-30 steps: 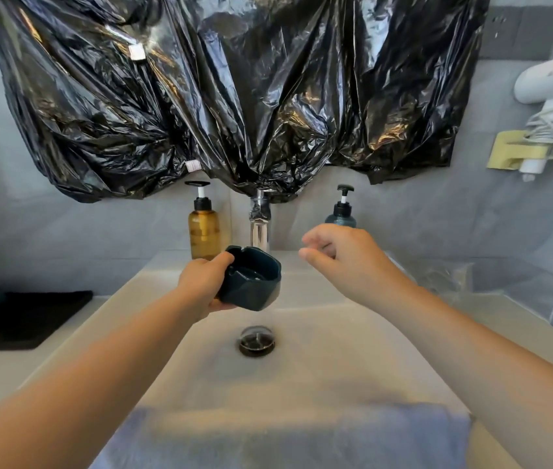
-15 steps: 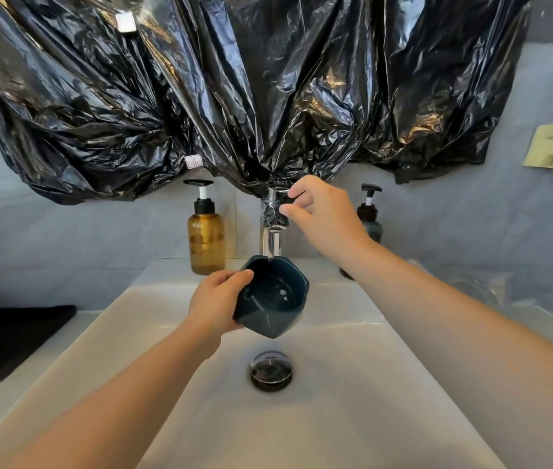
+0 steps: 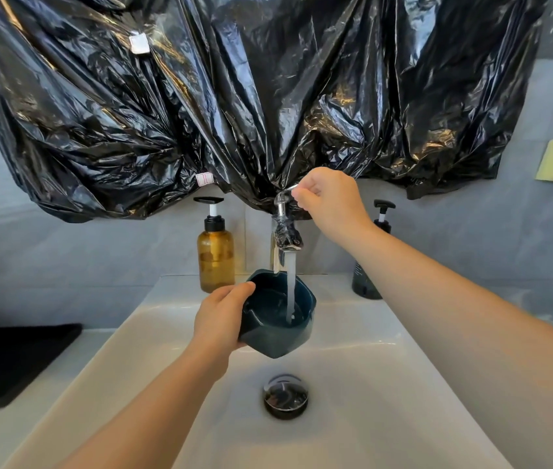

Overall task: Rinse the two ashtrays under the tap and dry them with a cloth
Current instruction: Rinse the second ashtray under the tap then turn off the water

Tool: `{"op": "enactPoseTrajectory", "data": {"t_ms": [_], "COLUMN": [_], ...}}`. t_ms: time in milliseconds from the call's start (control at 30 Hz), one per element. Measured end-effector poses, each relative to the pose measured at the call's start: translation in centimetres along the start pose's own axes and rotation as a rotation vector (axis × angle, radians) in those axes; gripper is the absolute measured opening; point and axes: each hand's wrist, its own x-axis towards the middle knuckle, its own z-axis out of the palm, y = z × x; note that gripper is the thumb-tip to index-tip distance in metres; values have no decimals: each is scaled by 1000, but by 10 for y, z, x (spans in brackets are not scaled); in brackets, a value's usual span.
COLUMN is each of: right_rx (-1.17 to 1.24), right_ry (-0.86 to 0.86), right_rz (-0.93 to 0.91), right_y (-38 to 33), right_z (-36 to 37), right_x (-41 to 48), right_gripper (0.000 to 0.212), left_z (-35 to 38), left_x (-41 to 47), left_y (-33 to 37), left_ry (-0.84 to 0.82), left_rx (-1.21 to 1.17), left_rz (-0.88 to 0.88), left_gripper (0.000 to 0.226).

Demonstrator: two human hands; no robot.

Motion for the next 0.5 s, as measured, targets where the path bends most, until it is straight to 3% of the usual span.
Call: {"op": "enactPoseTrajectory", "data": {"t_ms": [200,367,500], "right_rx": [143,167,254], "right_ry": [-161,-93,-269], "right_rz": [43,190,362], "right_y": [5,28,45], "right_z": [-7,4,17], "right_x": [-37,-90,-115], "right_gripper": [32,25,25], "left_z": [1,-6,-10], "left_x": [-4,-4,-6], "left_y": [0,6,7], "left_ry": [-15,19,0], "left_rx": [65,131,165], "left_rz": [30,96,75], "left_gripper": [11,7,11]}}
